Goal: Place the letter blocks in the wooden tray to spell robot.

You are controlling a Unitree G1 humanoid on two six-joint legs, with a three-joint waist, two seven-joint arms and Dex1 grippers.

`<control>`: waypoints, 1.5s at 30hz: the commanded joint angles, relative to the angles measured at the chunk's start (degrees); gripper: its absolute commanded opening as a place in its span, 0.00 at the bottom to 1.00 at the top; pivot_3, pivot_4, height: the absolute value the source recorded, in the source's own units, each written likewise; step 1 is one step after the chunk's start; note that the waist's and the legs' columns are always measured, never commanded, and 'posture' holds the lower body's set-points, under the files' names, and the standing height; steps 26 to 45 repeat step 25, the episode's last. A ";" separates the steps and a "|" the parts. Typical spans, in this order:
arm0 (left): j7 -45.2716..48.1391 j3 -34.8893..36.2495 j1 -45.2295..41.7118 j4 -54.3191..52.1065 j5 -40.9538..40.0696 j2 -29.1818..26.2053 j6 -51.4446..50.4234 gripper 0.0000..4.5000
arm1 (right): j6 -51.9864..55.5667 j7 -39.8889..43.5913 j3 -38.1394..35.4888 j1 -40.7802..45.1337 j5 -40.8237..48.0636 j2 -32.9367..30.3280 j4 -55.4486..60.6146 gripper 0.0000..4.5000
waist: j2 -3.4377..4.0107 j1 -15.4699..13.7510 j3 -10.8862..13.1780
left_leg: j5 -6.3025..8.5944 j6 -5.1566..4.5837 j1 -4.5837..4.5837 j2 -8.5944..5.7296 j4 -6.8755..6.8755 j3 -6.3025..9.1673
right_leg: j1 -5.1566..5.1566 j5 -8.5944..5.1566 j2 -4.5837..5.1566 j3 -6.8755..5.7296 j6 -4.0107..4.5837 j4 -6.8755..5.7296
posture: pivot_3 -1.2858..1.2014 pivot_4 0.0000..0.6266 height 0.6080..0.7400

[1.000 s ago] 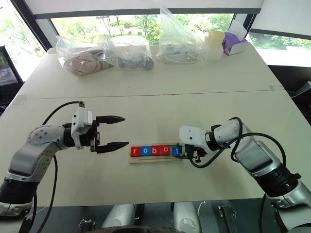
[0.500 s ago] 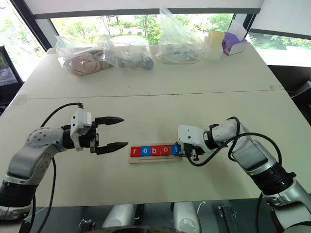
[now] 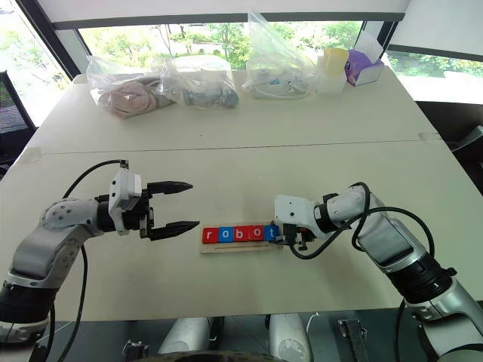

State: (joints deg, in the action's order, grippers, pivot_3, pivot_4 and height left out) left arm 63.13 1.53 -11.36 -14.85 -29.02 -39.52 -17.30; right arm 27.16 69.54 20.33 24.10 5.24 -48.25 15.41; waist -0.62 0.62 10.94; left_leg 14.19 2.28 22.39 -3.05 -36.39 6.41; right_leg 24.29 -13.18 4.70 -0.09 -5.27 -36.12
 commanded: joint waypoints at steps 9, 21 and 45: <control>-0.24 2.10 0.35 -1.82 -1.10 -0.73 0.25 1.00 | -0.19 -0.32 -0.85 1.53 0.11 0.82 1.25 0.98 | 0.00 0.01 0.00 | 0.00 0.00 0.00 0.00 0.00 0.00 | 0.00 0.00 0.00 0.00 0.00 0.00 | 0.52 0.24 1.00; -4.13 3.16 3.18 -5.22 -1.86 -2.54 -5.59 1.00 | 11.21 -2.29 -15.41 -7.50 9.35 -6.58 11.62 0.98 | -0.01 -0.88 0.00 | 0.01 -0.01 0.03 -0.01 0.05 0.05 | 0.00 -0.02 0.03 -0.01 -0.03 0.04 | 0.52 0.24 1.00; -4.60 2.22 4.44 -6.06 0.81 -4.49 -5.25 1.00 | 12.85 -3.43 -19.24 -11.57 11.20 -8.98 14.71 0.98 | -0.01 -0.89 0.00 | 0.00 0.00 -0.02 0.03 0.02 -0.07 | 0.00 -0.10 0.01 0.01 0.15 0.02 | 0.52 0.24 1.00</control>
